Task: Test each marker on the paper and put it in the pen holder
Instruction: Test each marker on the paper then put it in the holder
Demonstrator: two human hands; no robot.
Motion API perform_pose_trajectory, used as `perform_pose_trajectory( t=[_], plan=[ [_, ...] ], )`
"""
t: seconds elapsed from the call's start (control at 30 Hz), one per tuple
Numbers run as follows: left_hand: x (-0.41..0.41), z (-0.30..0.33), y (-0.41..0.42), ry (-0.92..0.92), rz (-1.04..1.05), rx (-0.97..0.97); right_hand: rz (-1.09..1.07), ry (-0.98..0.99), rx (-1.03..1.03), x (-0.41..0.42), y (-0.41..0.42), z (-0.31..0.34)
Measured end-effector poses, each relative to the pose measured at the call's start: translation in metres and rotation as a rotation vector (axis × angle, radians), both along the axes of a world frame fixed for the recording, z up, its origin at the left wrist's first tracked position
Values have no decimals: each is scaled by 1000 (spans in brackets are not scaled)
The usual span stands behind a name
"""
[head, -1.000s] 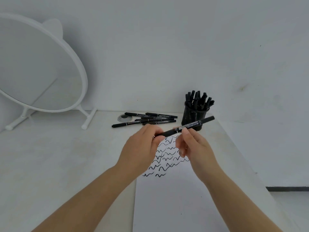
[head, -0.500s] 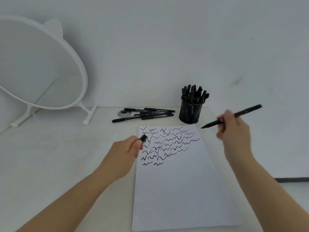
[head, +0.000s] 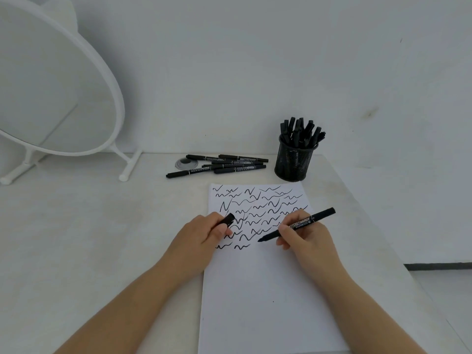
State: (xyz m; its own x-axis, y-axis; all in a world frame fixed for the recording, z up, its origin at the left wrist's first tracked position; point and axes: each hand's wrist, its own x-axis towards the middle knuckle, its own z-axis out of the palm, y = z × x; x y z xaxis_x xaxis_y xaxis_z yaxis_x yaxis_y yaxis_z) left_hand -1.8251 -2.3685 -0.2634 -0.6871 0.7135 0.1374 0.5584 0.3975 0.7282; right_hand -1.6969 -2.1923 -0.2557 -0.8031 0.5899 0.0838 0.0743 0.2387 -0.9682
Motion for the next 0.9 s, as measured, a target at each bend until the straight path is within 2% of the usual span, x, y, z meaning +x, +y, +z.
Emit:
perform_pose_trajectory(
  t=[0.1,0.3,0.37,0.43,0.57,0.77,0.9],
  plan=[
    [-1,-1,1,-31,-1,5,50,-36,78,-1,-3,-2],
    [-2,-2,0,-36,6,-12,-125,-51,174,1,7,-8],
    [-2,-3,-1,-39,12,-16,-212,15,262,2,9,-6],
    [-1,-3,-1,-35,13,-7,-222,144,261,2,8,-2],
    [1,-2,-2,18,6,-5,-199,171,89,2,3,6],
    [1,-3,-2,38,-1,22,-111,269,-426,-13,-1,22],
    [2,-4,-3,49,-21,27,-130,289,-455,-18,-6,12]
  ],
)
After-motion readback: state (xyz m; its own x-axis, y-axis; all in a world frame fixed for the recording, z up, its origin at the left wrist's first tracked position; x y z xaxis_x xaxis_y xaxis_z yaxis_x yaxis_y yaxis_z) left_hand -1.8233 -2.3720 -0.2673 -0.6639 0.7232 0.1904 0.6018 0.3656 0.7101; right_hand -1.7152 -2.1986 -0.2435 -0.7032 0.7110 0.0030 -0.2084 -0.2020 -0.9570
